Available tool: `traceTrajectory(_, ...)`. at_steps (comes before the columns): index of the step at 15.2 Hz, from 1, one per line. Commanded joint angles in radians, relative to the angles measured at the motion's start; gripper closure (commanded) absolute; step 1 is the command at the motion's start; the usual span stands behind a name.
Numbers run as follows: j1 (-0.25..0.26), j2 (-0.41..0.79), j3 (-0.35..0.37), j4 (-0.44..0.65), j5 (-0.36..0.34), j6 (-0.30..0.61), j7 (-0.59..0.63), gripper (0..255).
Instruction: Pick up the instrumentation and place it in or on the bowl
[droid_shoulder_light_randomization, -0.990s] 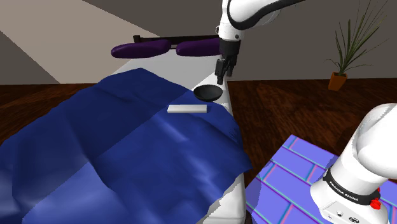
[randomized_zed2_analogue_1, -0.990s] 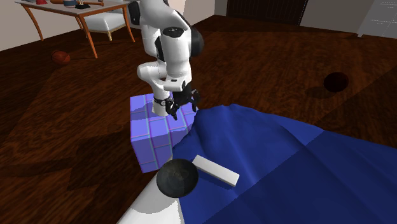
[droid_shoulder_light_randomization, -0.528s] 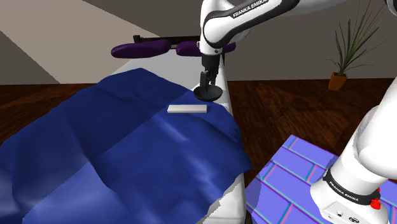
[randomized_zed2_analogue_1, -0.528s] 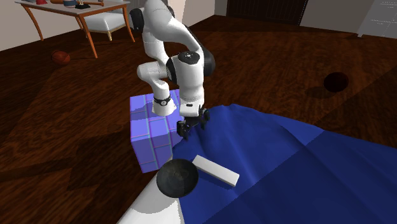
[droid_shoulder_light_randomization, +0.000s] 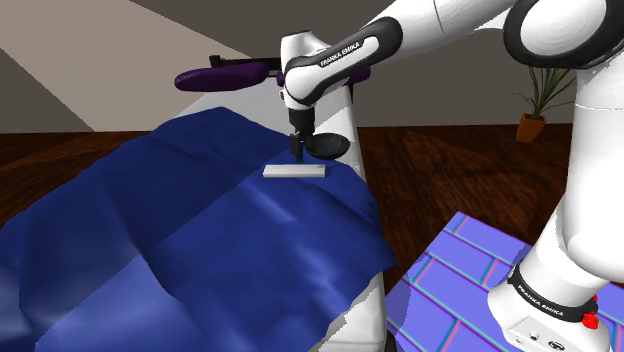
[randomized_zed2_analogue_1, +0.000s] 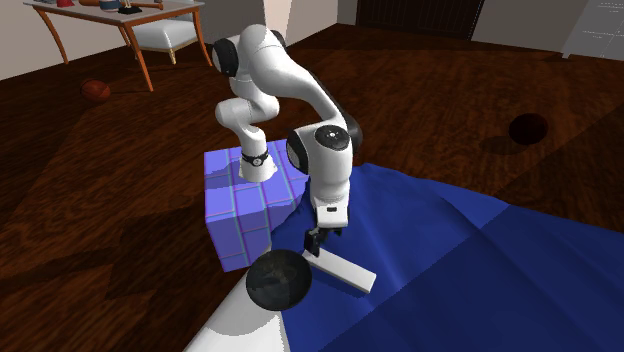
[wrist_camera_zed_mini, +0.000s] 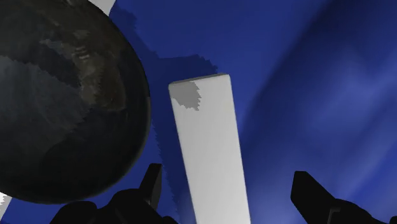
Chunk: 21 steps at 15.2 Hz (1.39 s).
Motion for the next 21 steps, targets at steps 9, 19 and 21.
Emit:
traceTrajectory(9,0.024,0.176,0.003,0.109,-0.037,0.052,-0.019,0)
traceTrajectory(19,0.024,0.186,0.002,0.102,-0.038,0.068,-0.018,255)
traceTrajectory(21,0.024,0.186,0.002,0.103,-0.038,0.068,-0.018,255)
